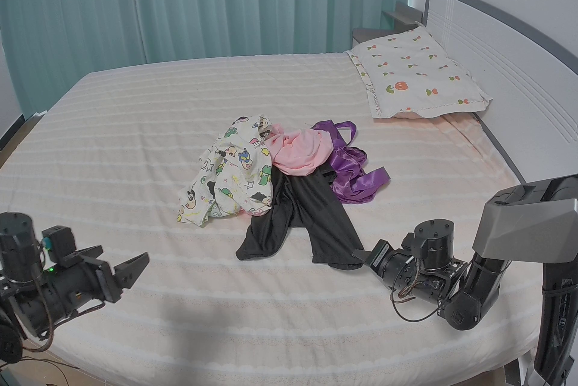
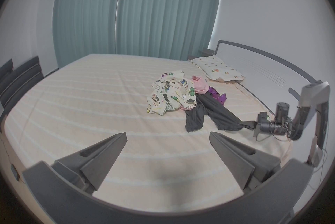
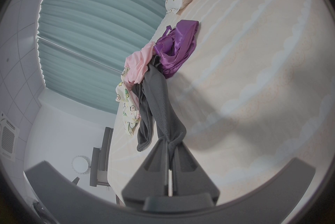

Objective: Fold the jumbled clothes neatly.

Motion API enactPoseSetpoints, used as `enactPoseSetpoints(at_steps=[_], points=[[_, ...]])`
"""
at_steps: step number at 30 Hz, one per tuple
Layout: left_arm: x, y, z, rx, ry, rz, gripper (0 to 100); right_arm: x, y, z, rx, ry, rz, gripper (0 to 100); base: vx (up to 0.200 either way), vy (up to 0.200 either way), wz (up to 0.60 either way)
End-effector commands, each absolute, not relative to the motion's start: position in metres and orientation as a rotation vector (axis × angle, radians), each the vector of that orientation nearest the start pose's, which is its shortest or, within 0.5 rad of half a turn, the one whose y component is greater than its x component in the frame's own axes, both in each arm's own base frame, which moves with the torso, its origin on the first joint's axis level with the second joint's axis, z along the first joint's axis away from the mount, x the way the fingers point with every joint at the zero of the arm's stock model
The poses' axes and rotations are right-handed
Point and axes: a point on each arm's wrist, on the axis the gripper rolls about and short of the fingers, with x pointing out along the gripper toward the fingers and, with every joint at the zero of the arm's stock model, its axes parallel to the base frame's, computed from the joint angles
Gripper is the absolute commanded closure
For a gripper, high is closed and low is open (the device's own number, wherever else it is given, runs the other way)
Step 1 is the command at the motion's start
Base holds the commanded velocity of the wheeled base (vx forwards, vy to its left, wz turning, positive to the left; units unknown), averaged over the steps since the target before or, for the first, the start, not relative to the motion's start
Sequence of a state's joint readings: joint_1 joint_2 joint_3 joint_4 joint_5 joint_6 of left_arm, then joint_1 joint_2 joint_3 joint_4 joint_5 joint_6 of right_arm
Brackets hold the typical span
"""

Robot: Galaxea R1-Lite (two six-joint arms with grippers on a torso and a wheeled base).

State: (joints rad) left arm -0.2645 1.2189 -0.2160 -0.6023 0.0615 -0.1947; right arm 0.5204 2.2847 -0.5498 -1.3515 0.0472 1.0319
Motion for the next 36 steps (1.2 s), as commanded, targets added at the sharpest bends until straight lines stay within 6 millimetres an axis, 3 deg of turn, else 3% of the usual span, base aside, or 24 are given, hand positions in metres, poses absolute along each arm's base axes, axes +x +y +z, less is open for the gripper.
enactPoseSetpoints(at_steps=[1, 4, 11, 12, 24, 29, 36], points=[[0.269, -0.142, 0.028, -0.227, 0.581, -0.068, 0, 0.29, 0.169, -0.001, 0.895, 0.632, 0.314, 100, 0.0, 0.0, 0.0], [0.293, -0.161, 0.016, -0.243, 0.565, -0.086, 0, 0.29, 0.169, -0.001, 0.894, 0.633, 0.312, 100, 0.0, 0.0, 0.0], [0.314, -0.181, -0.005, -0.242, 0.563, -0.104, 0, 0.29, 0.169, -0.002, 0.892, 0.634, 0.312, 100, 0.0, 0.0, 0.0], [0.325, -0.189, -0.009, -0.252, 0.544, -0.109, 0, 0.29, 0.169, -0.002, 0.892, 0.635, 0.311, 100, 0.0, 0.0, 0.0], [0.345, -0.201, -0.023, -0.233, 0.543, -0.097, 0, 0.29, 0.169, -0.004, 0.889, 0.638, 0.304, 100, 0.0, 0.0, 0.0], [0.356, -0.207, -0.016, -0.241, 0.498, -0.081, 0, 0.29, 0.17, -0.006, 0.887, 0.639, 0.303, 100, 0.0, 0.0, 0.0], [0.354, -0.215, -0.015, -0.236, 0.501, -0.098, 0, 0.291, 0.17, -0.006, 0.886, 0.637, 0.305, 100, 0.0, 0.0, 0.0]])
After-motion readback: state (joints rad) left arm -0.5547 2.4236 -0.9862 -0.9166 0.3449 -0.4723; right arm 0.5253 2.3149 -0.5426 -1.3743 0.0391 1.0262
